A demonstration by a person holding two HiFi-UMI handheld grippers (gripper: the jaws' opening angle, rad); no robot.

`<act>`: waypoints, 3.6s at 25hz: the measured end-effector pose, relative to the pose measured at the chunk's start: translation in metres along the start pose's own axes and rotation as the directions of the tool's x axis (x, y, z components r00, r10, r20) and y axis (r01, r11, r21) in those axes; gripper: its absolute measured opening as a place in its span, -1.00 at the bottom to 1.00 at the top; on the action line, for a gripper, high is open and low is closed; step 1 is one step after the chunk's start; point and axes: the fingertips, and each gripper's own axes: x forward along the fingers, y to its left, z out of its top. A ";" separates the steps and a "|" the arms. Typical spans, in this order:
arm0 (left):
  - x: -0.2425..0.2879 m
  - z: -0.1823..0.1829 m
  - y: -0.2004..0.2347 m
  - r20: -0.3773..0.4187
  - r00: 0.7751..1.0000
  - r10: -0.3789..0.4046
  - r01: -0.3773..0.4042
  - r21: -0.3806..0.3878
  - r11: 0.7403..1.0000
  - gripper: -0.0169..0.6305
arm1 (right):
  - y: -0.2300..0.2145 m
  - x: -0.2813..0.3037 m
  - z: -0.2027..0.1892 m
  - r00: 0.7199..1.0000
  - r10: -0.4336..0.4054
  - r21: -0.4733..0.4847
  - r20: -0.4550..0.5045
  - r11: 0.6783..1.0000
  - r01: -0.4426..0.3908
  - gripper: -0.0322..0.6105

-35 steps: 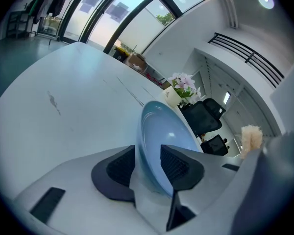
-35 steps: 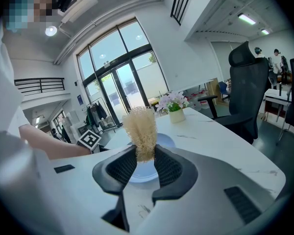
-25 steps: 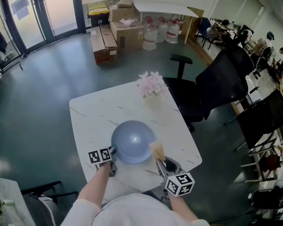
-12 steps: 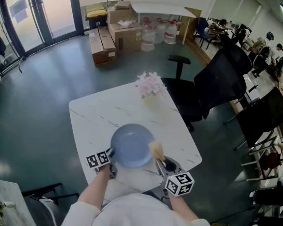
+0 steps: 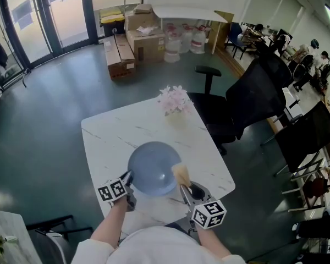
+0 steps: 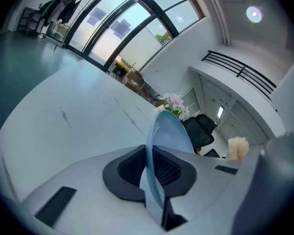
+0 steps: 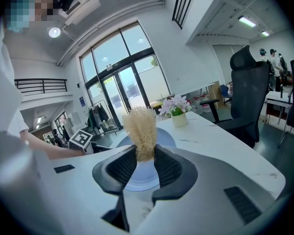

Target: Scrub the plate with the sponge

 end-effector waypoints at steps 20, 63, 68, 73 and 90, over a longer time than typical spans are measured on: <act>-0.075 0.040 -0.084 0.198 0.970 -0.138 0.107 0.158 0.982 -0.80 | 0.041 0.000 0.010 0.997 0.073 -0.182 -0.013 0.981 -0.074 -0.54; -0.090 0.031 -0.100 0.176 0.968 -0.178 0.130 0.251 0.959 -0.79 | 0.089 0.056 -0.001 0.967 0.037 -0.515 -0.253 0.841 -0.167 -0.54; -0.089 0.031 -0.101 0.169 0.969 -0.179 0.135 0.247 0.960 -0.79 | 0.056 0.049 0.019 0.977 -0.043 -0.495 -0.210 0.866 -0.068 -0.54; -0.087 0.033 -0.098 0.175 0.969 -0.175 0.131 0.235 0.963 -0.79 | 0.023 0.033 0.012 0.968 -0.119 -0.460 -0.221 0.888 0.004 -0.54; -0.089 0.035 -0.095 0.181 0.970 -0.163 0.117 0.241 0.963 -0.79 | 0.097 0.040 -0.054 0.913 0.042 -0.491 -0.406 0.833 -0.256 -0.54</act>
